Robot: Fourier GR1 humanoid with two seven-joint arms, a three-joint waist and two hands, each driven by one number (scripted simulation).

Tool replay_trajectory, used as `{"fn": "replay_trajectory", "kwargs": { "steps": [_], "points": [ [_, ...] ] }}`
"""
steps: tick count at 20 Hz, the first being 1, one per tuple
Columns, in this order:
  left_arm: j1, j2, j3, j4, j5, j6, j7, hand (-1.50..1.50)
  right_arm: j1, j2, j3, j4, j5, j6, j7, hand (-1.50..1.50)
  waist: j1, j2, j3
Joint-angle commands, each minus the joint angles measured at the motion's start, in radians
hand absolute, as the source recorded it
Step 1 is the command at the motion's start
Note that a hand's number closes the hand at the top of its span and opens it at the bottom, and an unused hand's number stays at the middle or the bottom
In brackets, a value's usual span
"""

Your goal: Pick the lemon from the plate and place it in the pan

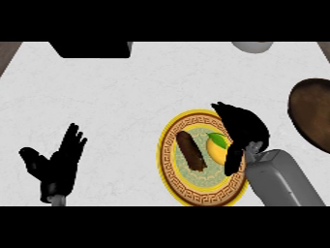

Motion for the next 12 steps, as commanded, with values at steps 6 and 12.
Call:
{"fn": "replay_trajectory", "kwargs": {
  "steps": [6, 12],
  "points": [
    [0.023, -0.047, 0.004, 0.019, -0.042, -0.018, -0.010, 0.00, 0.094, 0.042, -0.001, -0.026, 0.077, -0.104, -0.091, -1.50, -0.002, 0.001, -0.001],
    [0.041, -0.033, 0.050, -0.021, -0.036, -0.056, 0.010, 0.00, 0.040, 0.047, -0.045, 0.086, 0.146, -0.150, -0.169, -1.50, 0.000, 0.001, -0.001]
  ]
}}
